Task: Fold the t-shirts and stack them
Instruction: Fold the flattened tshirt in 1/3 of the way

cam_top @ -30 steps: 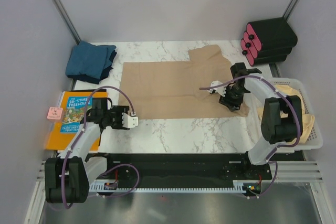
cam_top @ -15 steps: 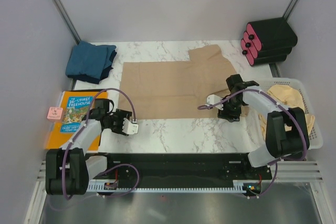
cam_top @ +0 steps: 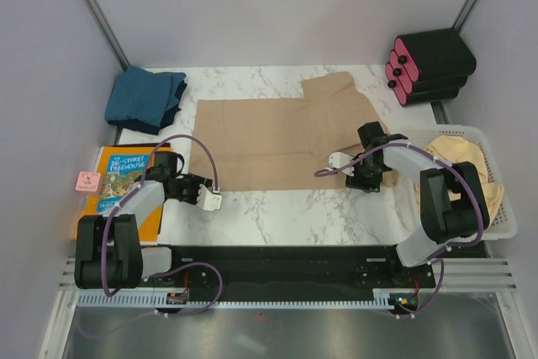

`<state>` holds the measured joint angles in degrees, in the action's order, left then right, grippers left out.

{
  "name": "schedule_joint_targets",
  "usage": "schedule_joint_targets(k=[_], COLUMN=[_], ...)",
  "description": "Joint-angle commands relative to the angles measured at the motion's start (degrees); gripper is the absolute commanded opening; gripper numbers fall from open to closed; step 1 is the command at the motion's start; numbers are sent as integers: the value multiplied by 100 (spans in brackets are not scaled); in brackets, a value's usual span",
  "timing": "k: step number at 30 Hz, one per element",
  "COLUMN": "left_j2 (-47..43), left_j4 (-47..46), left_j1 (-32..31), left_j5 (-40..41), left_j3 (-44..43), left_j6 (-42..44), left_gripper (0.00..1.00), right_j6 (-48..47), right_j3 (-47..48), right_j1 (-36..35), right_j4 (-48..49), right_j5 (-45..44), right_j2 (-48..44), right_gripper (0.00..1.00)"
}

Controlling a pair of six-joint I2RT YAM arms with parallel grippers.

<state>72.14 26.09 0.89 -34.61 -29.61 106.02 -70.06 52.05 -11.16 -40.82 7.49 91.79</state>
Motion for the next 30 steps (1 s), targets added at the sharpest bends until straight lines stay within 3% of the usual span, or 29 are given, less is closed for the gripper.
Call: schedule_joint_targets(k=[1,2,4,5,8,13,19,30], left_j2=[204,213,213,204,204,-138,-1033,-2484], left_j4=[19,11,28,54,282,950,2423,4052], left_j1=[-27,-18,-18,-18,-18,-1,8,8], left_j5=[121,165,209,261,314,350,200,165], left_j3=[-98,-98,-98,-107,-212,-318,-432,235], left_j6=[358,376,402,393,332,209,182,411], left_gripper=[30,23,2,2,2,2,2,2], right_j6=[80,107,124,124,142,239,107,-165], right_j3=[-125,-116,-116,-116,-90,59,104,-625], right_j1=[-62,-79,-141,-167,-246,-369,-440,-659], right_j4=[338,320,303,259,93,-470,-1454,-2290], right_j5=[-28,-28,-28,-19,33,288,587,772], right_j2=[243,243,217,191,85,-187,-600,-1304], right_gripper=[55,42,29,16,2,0,0,0])
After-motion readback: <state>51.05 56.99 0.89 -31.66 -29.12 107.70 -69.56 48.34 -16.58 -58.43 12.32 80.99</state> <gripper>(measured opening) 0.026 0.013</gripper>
